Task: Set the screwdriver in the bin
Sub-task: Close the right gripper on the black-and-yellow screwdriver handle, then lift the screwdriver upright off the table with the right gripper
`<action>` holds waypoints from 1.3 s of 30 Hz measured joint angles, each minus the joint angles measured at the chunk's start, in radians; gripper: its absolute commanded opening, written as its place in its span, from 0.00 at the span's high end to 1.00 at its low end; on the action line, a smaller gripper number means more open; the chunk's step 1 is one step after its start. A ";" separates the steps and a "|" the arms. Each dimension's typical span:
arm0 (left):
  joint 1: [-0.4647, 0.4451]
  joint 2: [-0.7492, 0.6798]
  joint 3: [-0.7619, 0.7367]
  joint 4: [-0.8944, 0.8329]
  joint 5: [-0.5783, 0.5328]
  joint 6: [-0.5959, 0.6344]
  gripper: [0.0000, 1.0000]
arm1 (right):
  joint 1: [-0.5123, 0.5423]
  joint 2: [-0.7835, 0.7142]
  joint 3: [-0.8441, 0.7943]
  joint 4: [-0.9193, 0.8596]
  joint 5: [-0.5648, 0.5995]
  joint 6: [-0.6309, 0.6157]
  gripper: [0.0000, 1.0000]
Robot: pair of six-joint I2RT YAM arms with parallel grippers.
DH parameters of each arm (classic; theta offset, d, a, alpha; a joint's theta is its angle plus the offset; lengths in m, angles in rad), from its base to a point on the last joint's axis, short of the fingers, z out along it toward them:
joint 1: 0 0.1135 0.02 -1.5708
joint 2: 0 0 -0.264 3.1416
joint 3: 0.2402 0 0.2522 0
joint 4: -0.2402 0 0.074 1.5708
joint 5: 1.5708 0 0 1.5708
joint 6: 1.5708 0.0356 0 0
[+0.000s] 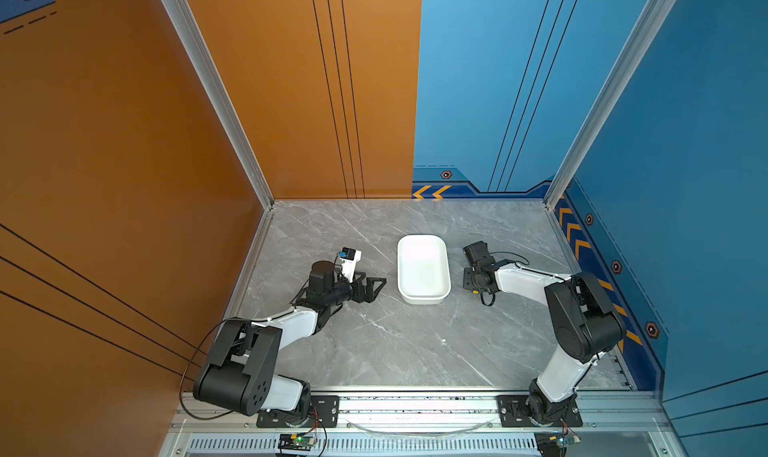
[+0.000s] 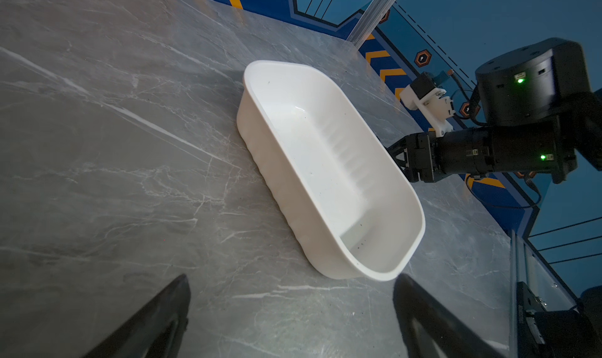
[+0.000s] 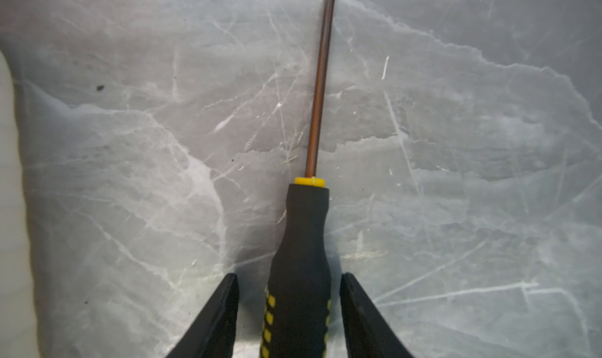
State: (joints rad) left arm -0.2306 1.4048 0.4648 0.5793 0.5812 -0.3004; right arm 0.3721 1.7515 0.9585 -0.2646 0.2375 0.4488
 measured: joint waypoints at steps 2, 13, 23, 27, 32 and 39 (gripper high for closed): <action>0.006 -0.004 0.000 0.000 0.000 0.000 0.02 | -0.002 0.001 0.000 0.003 -0.006 -0.005 0.56; 0.041 -0.010 -0.008 -0.008 0.000 0.005 0.02 | -0.043 0.001 0.000 0.014 -0.103 -0.038 0.82; 0.047 -0.010 -0.008 -0.008 0.000 0.008 0.02 | -0.068 -0.027 -0.010 0.002 -0.175 -0.068 1.00; 0.049 -0.010 -0.018 -0.008 0.000 0.012 0.02 | -0.068 -0.128 -0.011 -0.053 -0.212 -0.070 1.00; 0.049 -0.010 -0.021 -0.009 0.000 0.015 0.02 | -0.064 -0.319 0.017 -0.127 -0.245 -0.063 1.00; 0.049 -0.010 -0.021 -0.008 0.000 0.015 0.02 | 0.009 -0.466 0.100 -0.176 -0.283 0.023 1.00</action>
State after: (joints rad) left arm -0.1814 1.3949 0.4442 0.5709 0.5808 -0.2852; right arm 0.3813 1.2854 1.0584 -0.4404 -0.0452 0.4721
